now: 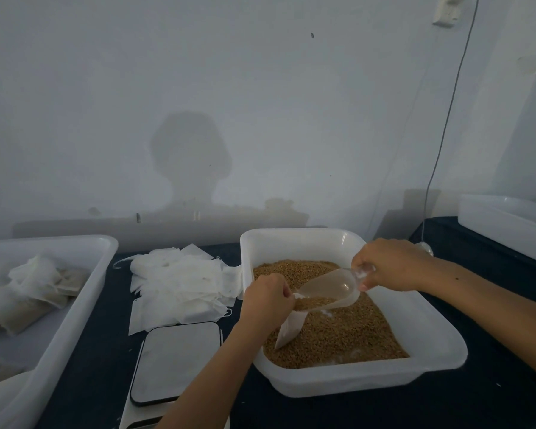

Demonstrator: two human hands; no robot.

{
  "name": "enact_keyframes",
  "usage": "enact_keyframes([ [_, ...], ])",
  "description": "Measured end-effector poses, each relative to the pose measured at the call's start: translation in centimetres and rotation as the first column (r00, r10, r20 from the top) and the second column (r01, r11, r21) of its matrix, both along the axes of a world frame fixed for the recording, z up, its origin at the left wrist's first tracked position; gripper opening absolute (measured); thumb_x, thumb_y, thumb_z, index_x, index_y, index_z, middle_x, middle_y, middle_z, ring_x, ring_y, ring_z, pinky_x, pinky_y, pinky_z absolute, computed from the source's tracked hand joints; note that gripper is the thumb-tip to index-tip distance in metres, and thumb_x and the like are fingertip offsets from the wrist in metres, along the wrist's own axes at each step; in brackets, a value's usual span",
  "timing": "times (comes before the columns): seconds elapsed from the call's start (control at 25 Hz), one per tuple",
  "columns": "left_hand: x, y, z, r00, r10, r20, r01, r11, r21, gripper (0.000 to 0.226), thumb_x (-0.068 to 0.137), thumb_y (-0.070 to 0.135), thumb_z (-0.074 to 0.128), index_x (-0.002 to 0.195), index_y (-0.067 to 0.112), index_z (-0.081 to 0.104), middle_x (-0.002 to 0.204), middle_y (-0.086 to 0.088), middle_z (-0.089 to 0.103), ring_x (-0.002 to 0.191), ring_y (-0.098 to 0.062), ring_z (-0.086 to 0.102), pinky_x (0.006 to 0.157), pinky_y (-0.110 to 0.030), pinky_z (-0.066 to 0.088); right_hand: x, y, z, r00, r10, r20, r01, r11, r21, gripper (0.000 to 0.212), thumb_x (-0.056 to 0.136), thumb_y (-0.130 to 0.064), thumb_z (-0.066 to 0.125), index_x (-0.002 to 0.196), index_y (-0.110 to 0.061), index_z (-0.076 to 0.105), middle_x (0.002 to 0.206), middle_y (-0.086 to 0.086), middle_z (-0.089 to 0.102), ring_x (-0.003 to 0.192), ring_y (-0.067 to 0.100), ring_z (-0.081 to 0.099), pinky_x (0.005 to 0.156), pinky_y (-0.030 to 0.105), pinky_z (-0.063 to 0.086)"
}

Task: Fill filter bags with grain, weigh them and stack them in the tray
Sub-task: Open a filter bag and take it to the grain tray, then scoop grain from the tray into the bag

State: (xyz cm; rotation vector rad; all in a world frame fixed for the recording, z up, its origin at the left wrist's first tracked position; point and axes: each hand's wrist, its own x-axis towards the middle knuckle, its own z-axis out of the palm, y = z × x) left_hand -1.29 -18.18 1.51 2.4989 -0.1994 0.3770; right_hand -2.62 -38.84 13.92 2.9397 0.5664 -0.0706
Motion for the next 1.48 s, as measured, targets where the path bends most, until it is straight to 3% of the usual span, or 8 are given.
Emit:
enact_keyframes([
  [0.32, 0.3, 0.1, 0.1, 1.0, 0.017, -0.016, -0.018, 0.999, -0.041, 0.015, 0.093, 0.027, 0.057, 0.079, 0.022, 0.055, 0.076, 0.009, 0.058, 0.07, -0.007, 0.053, 0.061, -0.021, 0.039, -0.2, -3.5, -4.5, 0.946, -0.027, -0.323, 0.168, 0.894, 0.416, 0.009, 0.092, -0.018, 0.061, 0.086, -0.012, 0.058, 0.09, 0.0, 0.058, 0.086, 0.013, 0.056, 0.082, 0.029, 0.048],
  [0.64, -0.6, 0.9, 2.4, 0.997, 0.016, -0.078, -0.04, 0.948, -0.315, 0.019, 0.093, 0.027, 0.056, 0.074, 0.024, 0.056, 0.068, 0.008, 0.058, 0.061, -0.011, 0.055, 0.066, -0.03, 0.048, 2.0, -1.6, -7.8, 0.938, -0.292, -0.188, 0.346, 0.833, 0.433, 0.028, 0.099, -0.018, 0.046, 0.072, -0.011, 0.05, 0.063, 0.0, 0.047, 0.055, 0.012, 0.043, 0.057, 0.025, 0.036],
  [0.76, -0.9, 1.1, 4.0, 0.995, -0.012, -0.096, -0.021, 0.944, -0.328, 0.018, 0.096, 0.026, 0.048, 0.082, 0.016, 0.054, 0.07, 0.005, 0.054, 0.063, -0.011, 0.049, 0.06, -0.026, 0.04, 3.2, 0.2, -10.6, 0.902, -0.384, -0.198, 0.424, 0.873, 0.242, 0.024, 0.099, -0.014, 0.043, 0.113, -0.005, 0.06, 0.103, 0.007, 0.06, 0.091, 0.018, 0.058, 0.078, 0.026, 0.046],
  [0.92, -1.5, 3.0, 6.5, 0.997, -0.026, -0.071, -0.004, 0.919, -0.394, 0.014, 0.097, 0.025, 0.046, 0.092, 0.014, 0.053, 0.077, 0.003, 0.052, 0.072, -0.017, 0.053, 0.067, -0.033, 0.046, 3.0, 1.8, -12.7, 0.871, -0.466, -0.154, 0.47, 0.883, -0.012, 0.044, 0.099, -0.033, 0.041, 0.138, -0.012, 0.044, 0.146, 0.015, 0.033, 0.132, 0.033, 0.031, 0.109, 0.045, 0.028],
  [1.04, -2.2, 5.5, 7.7, 0.998, -0.011, -0.067, -0.018, 0.91, -0.413, 0.017, 0.095, 0.023, 0.048, 0.085, 0.011, 0.054, 0.074, -0.002, 0.054, 0.07, -0.022, 0.056, 0.067, -0.038, 0.05, 1.9, 3.7, -10.3, 0.954, -0.299, 0.028, 0.269, 0.892, 0.362, 0.03, 0.096, -0.037, 0.048, 0.12, -0.021, 0.053, 0.132, 0.002, 0.048, 0.123, 0.021, 0.045, 0.101, 0.036, 0.039],
  [1.16, -3.2, 8.4, 8.1, 0.997, -0.006, -0.077, -0.027, 0.909, -0.415, 0.019, 0.094, 0.02, 0.049, 0.078, 0.01, 0.052, 0.074, -0.008, 0.054, 0.067, -0.024, 0.056, 0.06, -0.034, 0.049, -1.7, 8.1, -6.5, 0.993, 0.097, -0.063, 0.016, 0.421, 0.907, 0.014, 0.088, -0.044, 0.059, 0.101, -0.038, 0.061, 0.103, -0.02, 0.065, 0.097, -0.008, 0.059, 0.078, 0.012, 0.051],
  [1.28, -4.6, 11.0, 7.8, 0.991, 0.018, -0.13, -0.064, 0.931, -0.359, 0.017, 0.092, 0.018, 0.047, 0.077, 0.012, 0.052, 0.073, -0.003, 0.055, 0.063, -0.018, 0.055, 0.056, -0.025, 0.048, -4.1, 13.2, -6.1, 0.947, 0.298, -0.122, -0.024, 0.445, 0.895, 0.026, 0.084, -0.046, 0.065, 0.104, -0.03, 0.063, 0.1, -0.015, 0.066, 0.09, -0.004, 0.063, 0.071, 0.011, 0.052],
  [1.48, -6.8, 14.8, 5.9, 0.977, 0.033, -0.209, -0.111, 0.921, -0.374, 0.023, 0.091, 0.013, 0.043, 0.068, 0.013, 0.039, 0.069, -0.003, 0.042, 0.063, -0.016, 0.041, 0.058, -0.026, 0.039, -5.5, 19.6, -8.7, 0.993, 0.117, 0.021, -0.068, 0.411, 0.909, 0.015, 0.089, -0.02, 0.066, 0.076, -0.02, 0.057, 0.083, -0.003, 0.064, 0.075, 0.012, 0.062, 0.072, 0.027, 0.055],
])
